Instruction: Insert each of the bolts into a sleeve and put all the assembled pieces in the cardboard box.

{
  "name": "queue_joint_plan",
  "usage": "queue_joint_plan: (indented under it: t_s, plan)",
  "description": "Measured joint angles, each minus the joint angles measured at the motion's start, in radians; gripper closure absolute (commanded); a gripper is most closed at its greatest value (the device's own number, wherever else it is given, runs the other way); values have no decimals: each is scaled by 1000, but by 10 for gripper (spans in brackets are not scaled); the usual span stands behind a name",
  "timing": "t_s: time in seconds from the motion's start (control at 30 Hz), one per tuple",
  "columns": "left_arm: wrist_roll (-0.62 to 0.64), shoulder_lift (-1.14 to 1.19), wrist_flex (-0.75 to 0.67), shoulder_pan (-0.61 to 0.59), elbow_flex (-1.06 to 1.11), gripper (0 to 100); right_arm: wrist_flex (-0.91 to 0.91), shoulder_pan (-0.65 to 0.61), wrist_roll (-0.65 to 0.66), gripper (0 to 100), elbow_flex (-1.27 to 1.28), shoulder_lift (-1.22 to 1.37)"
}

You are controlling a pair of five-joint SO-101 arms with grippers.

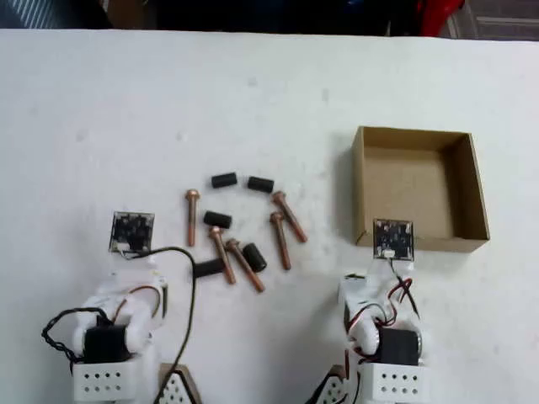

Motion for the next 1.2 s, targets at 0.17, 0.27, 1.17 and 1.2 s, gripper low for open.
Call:
queue_joint_plan:
  t_s: [0.17,0.27,1.17,1.2]
  plan:
    - [0,0,0,0,0,977,0,0,0,981,0,0]
    - [0,0,0,0,0,977,0,0,0,981,0,0]
    - [0,0,0,0,0,977,-109,0,-3,981,0,0]
    - [0,0,0,0,0,977,-123,0,-3,981,0,0]
